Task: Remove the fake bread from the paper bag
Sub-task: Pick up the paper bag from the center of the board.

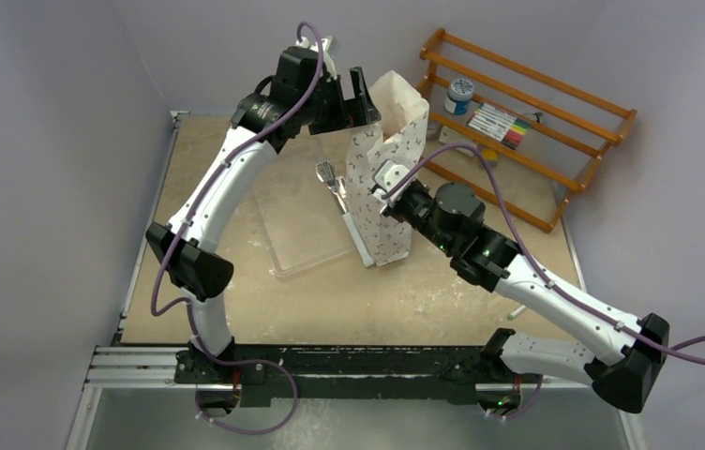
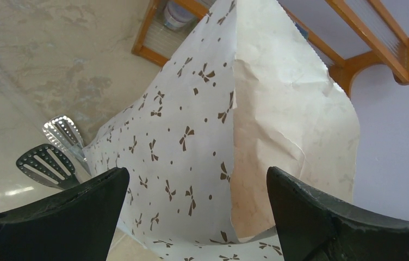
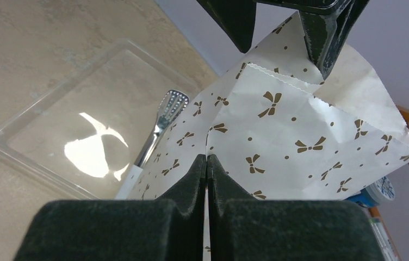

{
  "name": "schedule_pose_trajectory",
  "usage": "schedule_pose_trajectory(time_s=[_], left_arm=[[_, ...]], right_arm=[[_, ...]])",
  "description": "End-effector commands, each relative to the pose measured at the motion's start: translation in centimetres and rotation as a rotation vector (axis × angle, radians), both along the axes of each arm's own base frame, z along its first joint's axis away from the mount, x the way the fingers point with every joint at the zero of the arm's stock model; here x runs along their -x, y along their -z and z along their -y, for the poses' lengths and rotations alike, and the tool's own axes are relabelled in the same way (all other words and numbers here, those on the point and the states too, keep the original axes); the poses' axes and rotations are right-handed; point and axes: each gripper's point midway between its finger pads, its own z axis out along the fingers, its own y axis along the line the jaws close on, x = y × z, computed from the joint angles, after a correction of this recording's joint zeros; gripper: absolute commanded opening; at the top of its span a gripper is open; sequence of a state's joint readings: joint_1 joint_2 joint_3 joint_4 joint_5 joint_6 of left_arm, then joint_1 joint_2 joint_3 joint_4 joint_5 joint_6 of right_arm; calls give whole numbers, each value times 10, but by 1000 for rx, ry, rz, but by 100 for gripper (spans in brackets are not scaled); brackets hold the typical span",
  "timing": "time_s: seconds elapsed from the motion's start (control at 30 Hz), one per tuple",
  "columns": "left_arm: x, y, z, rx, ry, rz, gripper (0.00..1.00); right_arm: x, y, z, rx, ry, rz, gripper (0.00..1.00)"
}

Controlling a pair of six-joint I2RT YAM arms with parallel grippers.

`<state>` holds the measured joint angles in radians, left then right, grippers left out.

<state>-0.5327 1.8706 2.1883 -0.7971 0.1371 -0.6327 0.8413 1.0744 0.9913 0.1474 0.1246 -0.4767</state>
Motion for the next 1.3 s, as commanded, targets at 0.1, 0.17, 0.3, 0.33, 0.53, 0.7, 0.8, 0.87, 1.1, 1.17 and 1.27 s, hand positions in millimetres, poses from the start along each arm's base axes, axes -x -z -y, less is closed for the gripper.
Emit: schedule_pose_trajectory(time_s=[0.1, 0.17, 0.3, 0.33, 0.53, 0.7, 0.8, 0.87, 1.1, 1.17, 1.27], left_arm=[[2, -34, -23, -44, -64, 108, 98], [1, -35, -27, -51, -83, 115, 98], [-1, -39, -29, -51, -98, 128, 98], [-2, -39, -30, -51, -100, 129, 98], [0, -35, -18, -28, -41, 120, 65], [6, -30, 5, 37, 66, 94, 33], [7, -28, 13, 65, 100, 82, 21], [8, -29, 16, 83, 113, 81, 5], [1, -51, 24, 196, 92, 147, 0], [-2, -58, 28, 246, 81, 165, 0], [-8, -72, 35, 341, 77, 196, 0]], right_arm=[[15, -39, 1, -49, 7, 83, 0], [19, -38, 1, -43, 5, 79, 0], [23, -36, 5, -37, 9, 74, 0], [25, -36, 5, -35, 9, 73, 0], [27, -36, 10, -34, 22, 69, 0], [28, -38, 14, -40, 38, 66, 0], [28, -40, 18, -46, 51, 66, 0], [28, -39, 21, -49, 67, 60, 2], [28, -45, 37, -111, 140, 36, 46], [27, -45, 40, -123, 160, 28, 51], [27, -47, 48, -150, 195, 17, 55]])
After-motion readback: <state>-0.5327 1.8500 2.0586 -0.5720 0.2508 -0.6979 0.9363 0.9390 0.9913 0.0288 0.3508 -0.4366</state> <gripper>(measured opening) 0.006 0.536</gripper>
